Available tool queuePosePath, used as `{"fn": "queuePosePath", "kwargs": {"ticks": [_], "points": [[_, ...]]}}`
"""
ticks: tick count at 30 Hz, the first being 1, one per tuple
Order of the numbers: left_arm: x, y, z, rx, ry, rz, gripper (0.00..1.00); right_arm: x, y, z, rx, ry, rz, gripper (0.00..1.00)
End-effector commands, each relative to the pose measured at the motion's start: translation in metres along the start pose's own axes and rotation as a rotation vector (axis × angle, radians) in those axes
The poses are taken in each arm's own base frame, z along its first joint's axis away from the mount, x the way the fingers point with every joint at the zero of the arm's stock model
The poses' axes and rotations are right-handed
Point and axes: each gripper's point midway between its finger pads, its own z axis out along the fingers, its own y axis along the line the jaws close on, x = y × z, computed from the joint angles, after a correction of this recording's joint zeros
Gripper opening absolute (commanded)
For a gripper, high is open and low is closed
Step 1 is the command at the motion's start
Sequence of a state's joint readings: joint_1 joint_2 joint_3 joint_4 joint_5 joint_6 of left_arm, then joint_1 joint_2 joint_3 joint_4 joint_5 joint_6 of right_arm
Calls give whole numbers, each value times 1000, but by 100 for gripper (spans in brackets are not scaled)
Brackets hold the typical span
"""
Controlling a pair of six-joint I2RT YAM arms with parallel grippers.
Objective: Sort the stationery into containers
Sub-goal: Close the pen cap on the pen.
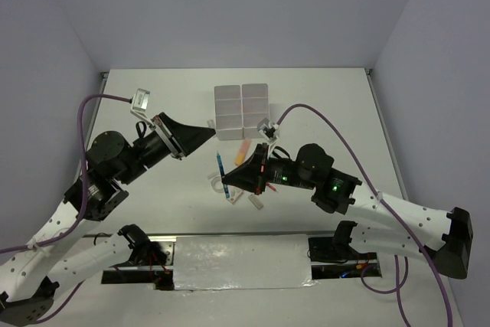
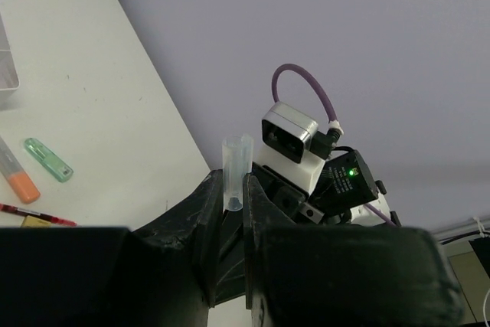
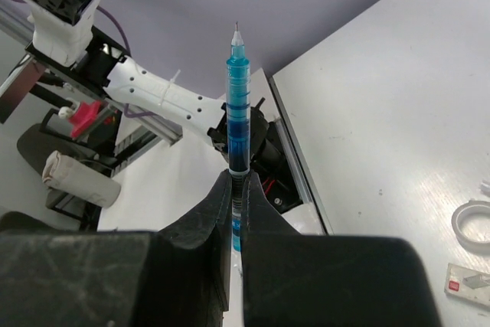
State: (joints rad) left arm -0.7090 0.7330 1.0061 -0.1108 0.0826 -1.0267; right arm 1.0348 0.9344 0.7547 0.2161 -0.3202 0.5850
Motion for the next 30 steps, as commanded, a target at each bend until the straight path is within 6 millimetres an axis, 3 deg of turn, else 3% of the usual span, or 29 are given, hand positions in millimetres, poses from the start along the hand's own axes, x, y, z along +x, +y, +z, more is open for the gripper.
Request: {"fn": "queuePosePath", "kwargs": {"ticks": [1,30], "points": [[-11,-20,-6,62,-27,1,0,-25,15,2,-17,-53,-44,0],[2,-9,-5,43,27,56,0,-40,11,8,28,-68,-92,0]]}}
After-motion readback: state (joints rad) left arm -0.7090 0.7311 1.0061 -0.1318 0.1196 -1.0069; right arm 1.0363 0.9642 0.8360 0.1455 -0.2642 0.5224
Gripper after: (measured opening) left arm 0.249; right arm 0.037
